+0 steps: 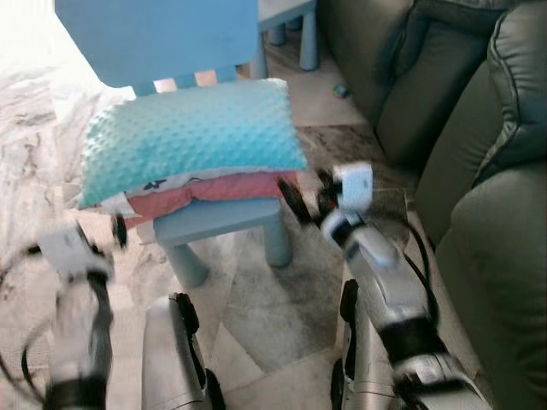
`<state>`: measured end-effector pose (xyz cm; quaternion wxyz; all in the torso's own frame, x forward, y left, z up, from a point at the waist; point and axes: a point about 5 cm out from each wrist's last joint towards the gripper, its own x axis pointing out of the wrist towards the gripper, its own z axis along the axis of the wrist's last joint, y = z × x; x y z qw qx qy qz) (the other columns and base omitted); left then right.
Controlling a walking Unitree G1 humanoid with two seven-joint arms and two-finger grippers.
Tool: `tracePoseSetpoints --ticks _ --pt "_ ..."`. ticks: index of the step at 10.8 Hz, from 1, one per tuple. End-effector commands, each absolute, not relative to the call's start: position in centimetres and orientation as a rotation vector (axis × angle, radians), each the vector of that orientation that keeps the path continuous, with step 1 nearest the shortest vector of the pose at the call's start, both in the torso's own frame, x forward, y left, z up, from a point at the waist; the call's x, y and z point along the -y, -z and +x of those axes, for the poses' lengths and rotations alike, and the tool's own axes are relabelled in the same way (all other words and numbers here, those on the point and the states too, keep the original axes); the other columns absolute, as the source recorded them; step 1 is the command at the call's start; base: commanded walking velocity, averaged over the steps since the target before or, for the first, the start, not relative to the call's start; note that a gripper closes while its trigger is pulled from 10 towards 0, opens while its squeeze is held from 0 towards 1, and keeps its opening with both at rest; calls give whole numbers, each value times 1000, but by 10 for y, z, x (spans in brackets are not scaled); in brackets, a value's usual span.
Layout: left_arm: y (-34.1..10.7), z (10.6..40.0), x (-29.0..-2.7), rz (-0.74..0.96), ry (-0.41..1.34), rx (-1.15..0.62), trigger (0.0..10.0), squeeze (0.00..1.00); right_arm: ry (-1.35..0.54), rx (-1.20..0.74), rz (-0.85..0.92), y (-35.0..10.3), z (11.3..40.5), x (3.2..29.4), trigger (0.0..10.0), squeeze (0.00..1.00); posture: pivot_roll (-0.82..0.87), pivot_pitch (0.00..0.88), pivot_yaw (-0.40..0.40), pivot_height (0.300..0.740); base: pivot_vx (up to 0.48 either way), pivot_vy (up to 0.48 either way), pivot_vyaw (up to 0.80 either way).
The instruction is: Move the pillow to the sofa
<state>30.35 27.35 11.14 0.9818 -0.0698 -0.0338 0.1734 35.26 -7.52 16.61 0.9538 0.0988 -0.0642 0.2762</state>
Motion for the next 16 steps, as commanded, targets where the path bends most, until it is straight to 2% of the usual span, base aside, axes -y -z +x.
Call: tracePoseSetpoints --ticks 1,4,5,6,8,13,16 --pt "-110 301 -290 -162 -418 61 10000 0 -601 133 261 -173 356 66 10000 0 -129 325 82 454 0 0 0" --pt "-135 319 -312 -297 -510 136 10000 0 -688 165 336 -196 363 47 10000 0 -122 376 72 454 0 0 0" --pt "-149 332 -315 -296 -479 157 10000 0 -725 175 371 -206 367 32 10000 0 -131 404 67 454 0 0 0" --pt "-154 337 -316 -318 -475 167 10000 0 -715 184 369 -211 369 27 10000 0 -135 413 63 454 0 0 0" --pt "-178 346 -327 -421 -510 253 10000 0 -681 260 257 -225 374 22 10000 0 -149 435 56 454 0 0 0" --pt "-210 369 -320 -447 -430 259 10000 0 -515 307 94 -233 394 64 10000 0 -156 467 41 454 0 0 0" --pt "-224 377 -319 -532 -415 242 10000 0 -513 331 1 -254 405 78 10000 0 -161 480 31 454 0 0 0"
